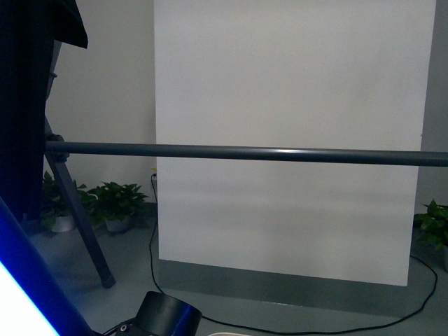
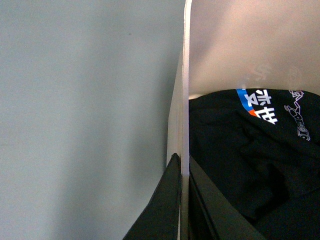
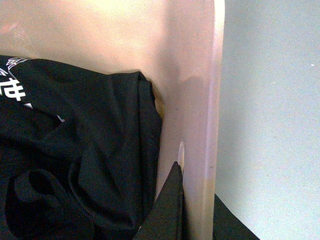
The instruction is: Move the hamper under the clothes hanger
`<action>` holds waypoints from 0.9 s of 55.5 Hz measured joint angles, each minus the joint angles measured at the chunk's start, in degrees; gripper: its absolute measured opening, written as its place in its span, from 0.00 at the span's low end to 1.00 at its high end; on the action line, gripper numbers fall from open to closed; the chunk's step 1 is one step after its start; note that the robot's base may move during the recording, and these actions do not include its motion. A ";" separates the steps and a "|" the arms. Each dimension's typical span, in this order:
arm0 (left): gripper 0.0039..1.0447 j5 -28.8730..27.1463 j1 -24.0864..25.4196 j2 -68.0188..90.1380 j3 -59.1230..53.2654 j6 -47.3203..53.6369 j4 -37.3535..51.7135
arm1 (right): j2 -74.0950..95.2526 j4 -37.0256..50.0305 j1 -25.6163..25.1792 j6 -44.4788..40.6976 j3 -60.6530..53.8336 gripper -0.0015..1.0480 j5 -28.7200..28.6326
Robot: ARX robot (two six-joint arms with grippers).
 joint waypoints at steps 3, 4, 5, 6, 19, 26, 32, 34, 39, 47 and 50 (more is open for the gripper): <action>0.04 0.15 -0.26 0.00 0.00 0.00 0.00 | 0.00 0.02 -0.39 0.00 0.00 0.03 0.15; 0.04 0.31 -0.39 0.00 0.00 0.00 0.00 | 0.00 0.02 -0.48 0.00 0.00 0.03 0.24; 0.04 0.37 -0.44 0.00 0.00 0.00 0.00 | 0.00 0.00 -0.52 0.00 0.00 0.03 0.24; 0.04 0.44 -0.46 0.00 0.00 0.00 0.00 | 0.00 0.02 -0.57 0.00 0.00 0.03 0.24; 0.04 -0.20 -0.07 0.00 0.00 0.00 0.00 | 0.00 0.00 -0.11 -0.07 -0.02 0.03 -0.17; 0.04 -0.15 0.15 0.00 0.00 0.00 0.00 | 0.00 0.02 0.09 -0.07 0.00 0.03 -0.17; 0.04 -0.13 0.07 0.00 0.00 0.00 0.00 | 0.00 0.02 0.04 -0.07 -0.02 0.03 0.00; 0.04 -0.11 0.04 0.00 0.00 0.00 0.00 | 0.00 0.02 0.04 -0.07 0.00 0.03 0.00; 0.04 -0.11 0.04 0.00 0.00 0.00 0.00 | 0.00 0.02 -0.02 -0.07 0.00 0.03 -0.07; 0.04 -0.13 0.07 0.00 0.00 0.00 0.00 | 0.00 0.02 0.00 -0.07 -0.02 0.03 -0.07; 0.04 -0.13 0.07 0.00 0.00 0.02 0.00 | 0.00 0.02 0.00 -0.07 -0.02 0.03 -0.07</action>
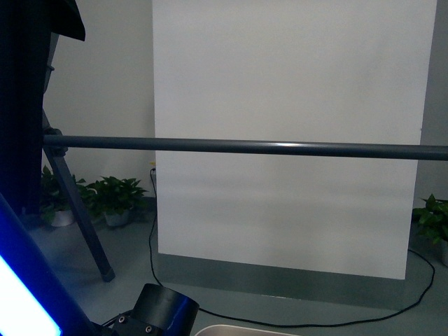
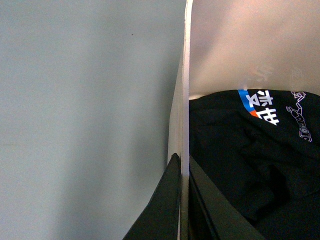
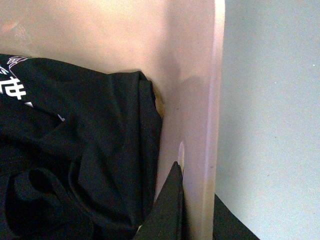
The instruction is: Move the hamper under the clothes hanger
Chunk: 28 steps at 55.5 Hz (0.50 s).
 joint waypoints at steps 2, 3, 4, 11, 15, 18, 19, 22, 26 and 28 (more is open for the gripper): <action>0.04 0.00 0.00 0.00 0.00 -0.02 0.00 | 0.00 0.00 0.00 0.00 0.02 0.03 0.00; 0.04 0.00 0.00 0.00 0.00 -0.02 0.00 | 0.00 0.00 0.00 0.00 0.02 0.03 0.00; 0.04 0.00 0.00 0.00 0.00 -0.02 0.00 | 0.00 0.00 0.00 0.00 0.00 0.03 0.00; 0.04 0.00 -0.02 0.00 0.00 -0.02 0.00 | 0.00 0.00 0.00 0.00 0.02 0.03 0.02; 0.04 0.00 0.00 0.00 0.00 -0.02 0.00 | 0.00 -0.02 0.00 0.00 0.00 0.03 0.02; 0.04 -0.02 0.00 0.00 0.00 -0.02 0.00 | 0.00 0.00 0.00 0.00 0.00 0.03 0.00; 0.04 -0.02 0.00 0.00 0.00 -0.02 0.00 | 0.00 0.00 0.00 0.00 0.02 0.03 0.00; 0.04 -0.02 0.00 0.00 0.00 -0.02 0.00 | 0.00 0.00 0.00 0.00 0.02 0.03 0.00; 0.04 0.00 0.00 0.00 0.00 -0.02 0.00 | 0.00 0.00 0.00 0.00 0.00 0.03 0.00; 0.04 0.00 0.00 0.00 0.00 -0.02 0.00 | 0.00 0.00 0.00 0.00 0.00 0.03 0.02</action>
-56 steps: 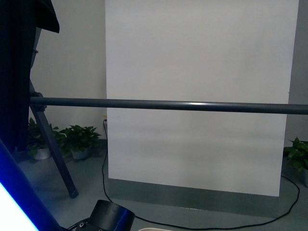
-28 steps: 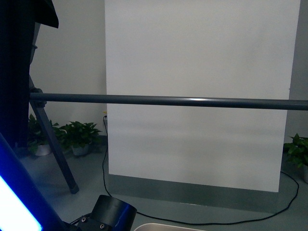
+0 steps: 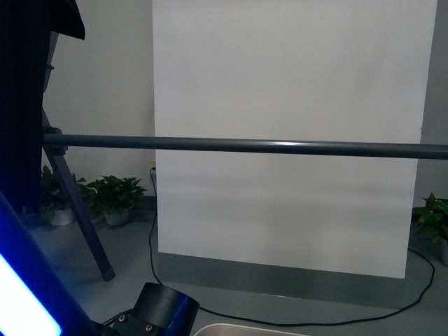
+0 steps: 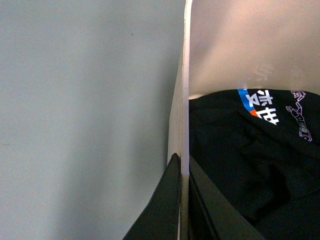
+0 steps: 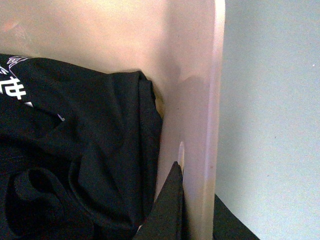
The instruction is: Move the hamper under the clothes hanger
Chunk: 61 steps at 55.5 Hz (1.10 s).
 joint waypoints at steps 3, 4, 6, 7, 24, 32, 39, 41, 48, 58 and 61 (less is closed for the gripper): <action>0.04 0.00 0.00 0.00 0.00 0.02 0.00 | 0.00 0.00 0.00 0.00 0.00 0.03 0.00; 0.04 0.00 0.00 0.00 0.00 0.00 0.00 | 0.00 -0.02 0.00 0.00 0.02 0.03 0.00; 0.04 0.00 0.00 0.00 0.00 0.00 0.00 | 0.00 -0.02 0.00 0.00 0.00 0.03 -0.02; 0.04 0.00 0.00 0.00 0.00 0.00 0.00 | 0.00 0.00 -0.02 0.00 0.00 0.03 -0.02; 0.04 -2.45 -0.31 0.22 0.52 -6.54 -4.33 | 0.46 7.96 -1.29 5.57 -1.66 0.03 -10.54; 0.04 -2.19 -0.59 1.62 1.86 -8.35 -4.81 | 1.31 8.22 -1.68 6.71 -1.62 0.03 -10.67; 0.04 -2.27 -1.20 3.85 3.02 -8.70 -5.14 | 3.80 8.55 -2.14 7.17 -1.51 0.03 -10.40; 0.04 -2.29 -1.29 4.35 3.19 -8.74 -5.09 | 4.55 8.76 -2.32 7.21 -1.51 0.03 -10.36; 0.04 -2.49 -1.44 5.66 3.30 -8.52 -4.35 | 6.36 9.62 -2.51 7.26 -1.51 0.03 -10.14; 0.11 -2.86 -1.95 6.73 4.37 -8.61 -3.65 | 8.13 12.81 -2.60 7.10 -2.29 0.04 -10.12; 0.20 -3.08 -1.95 6.80 4.37 -8.79 -2.69 | 8.26 14.01 -2.60 7.13 -2.62 0.12 -10.34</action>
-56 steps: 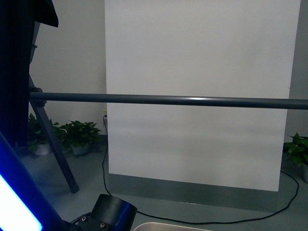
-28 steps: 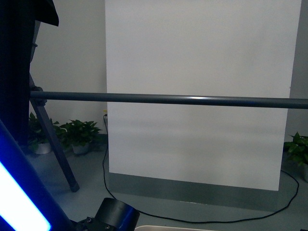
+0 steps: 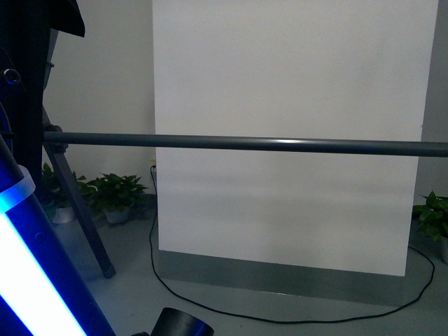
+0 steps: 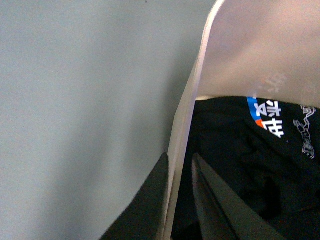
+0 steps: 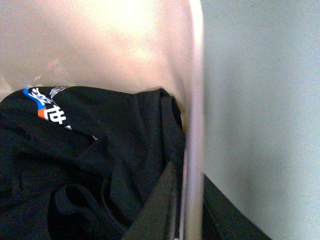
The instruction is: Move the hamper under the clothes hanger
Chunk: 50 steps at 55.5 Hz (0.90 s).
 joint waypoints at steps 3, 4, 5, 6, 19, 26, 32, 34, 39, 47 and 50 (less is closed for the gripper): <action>0.26 0.02 0.00 -0.02 0.00 0.00 1.03 | 0.00 0.63 0.04 0.22 -0.24 0.19 -0.42; 0.28 0.02 -0.02 -0.04 0.00 0.02 1.29 | 0.00 0.76 0.04 0.26 -0.31 0.20 -0.42; 0.30 0.02 -0.07 -0.13 0.00 0.02 1.55 | -0.02 0.87 0.07 0.28 -0.33 0.22 -0.42; 0.31 0.02 -0.11 -0.22 0.00 0.02 1.84 | -0.02 1.01 0.09 0.39 -0.37 0.24 -0.42; 0.57 -0.44 -0.48 -3.58 -0.70 0.59 5.70 | -3.19 1.92 0.17 2.43 -1.42 0.49 -0.98; 0.73 -0.66 -0.46 -8.07 -1.46 0.70 6.73 | -7.91 1.97 -0.04 3.98 -1.79 0.64 -1.46; 0.88 -1.92 -0.46 -13.25 -2.64 1.86 8.50 | -13.62 1.66 -0.55 5.35 -1.97 0.79 -1.90; 0.95 -2.38 -0.46 -15.54 -3.39 2.64 9.49 | -16.28 1.53 -0.81 5.77 -2.29 0.86 -2.10; 0.94 -3.17 -0.52 -20.90 -5.60 4.26 11.50 | -22.51 1.64 -1.53 6.60 -3.89 0.94 -2.51; 0.94 -4.37 -1.03 -27.76 -9.53 6.73 15.47 | -30.49 3.67 -2.40 6.75 -6.84 0.93 -1.73; 0.94 -4.59 -1.70 -31.28 -11.98 7.63 18.49 | -34.34 6.14 -2.64 6.75 -8.85 0.93 -0.70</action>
